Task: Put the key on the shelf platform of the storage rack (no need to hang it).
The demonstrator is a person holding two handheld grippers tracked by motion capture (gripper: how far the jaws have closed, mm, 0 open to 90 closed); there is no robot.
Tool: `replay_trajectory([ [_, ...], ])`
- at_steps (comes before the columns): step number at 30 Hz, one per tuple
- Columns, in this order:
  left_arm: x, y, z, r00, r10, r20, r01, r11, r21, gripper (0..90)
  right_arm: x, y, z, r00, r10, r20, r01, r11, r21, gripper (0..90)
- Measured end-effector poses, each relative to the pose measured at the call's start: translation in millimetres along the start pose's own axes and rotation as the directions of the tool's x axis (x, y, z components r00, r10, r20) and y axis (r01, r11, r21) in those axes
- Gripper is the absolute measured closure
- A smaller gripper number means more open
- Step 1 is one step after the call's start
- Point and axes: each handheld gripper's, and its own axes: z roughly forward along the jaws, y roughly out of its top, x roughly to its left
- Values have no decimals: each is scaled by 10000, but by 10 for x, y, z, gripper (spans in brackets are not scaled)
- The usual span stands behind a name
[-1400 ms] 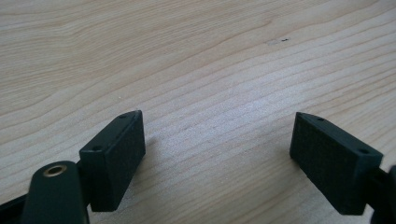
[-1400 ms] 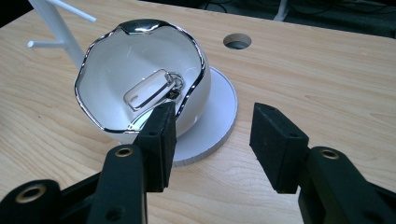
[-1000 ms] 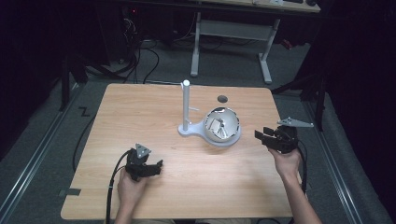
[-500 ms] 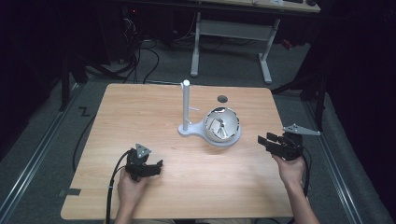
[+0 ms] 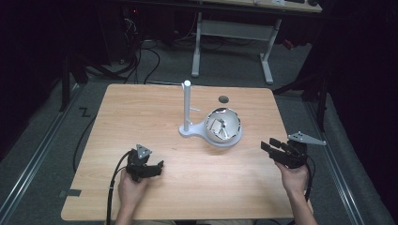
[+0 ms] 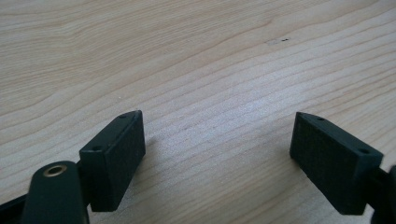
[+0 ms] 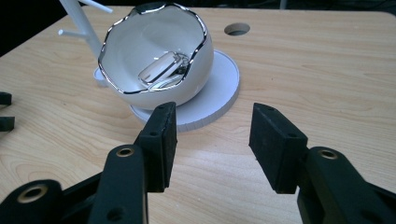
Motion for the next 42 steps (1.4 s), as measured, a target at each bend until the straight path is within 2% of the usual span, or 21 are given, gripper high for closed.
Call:
replay_trajectory([
  [23,1,0,0,10000,10,-7,-10,10000,1,185,160,-245,74,9993,-127,-362,137,9996,253,539],
  [42,0,0,0,10000,7,-6,-7,10000,1,185,264,-358,202,9965,-202,-817,248,9981,560,536],
])
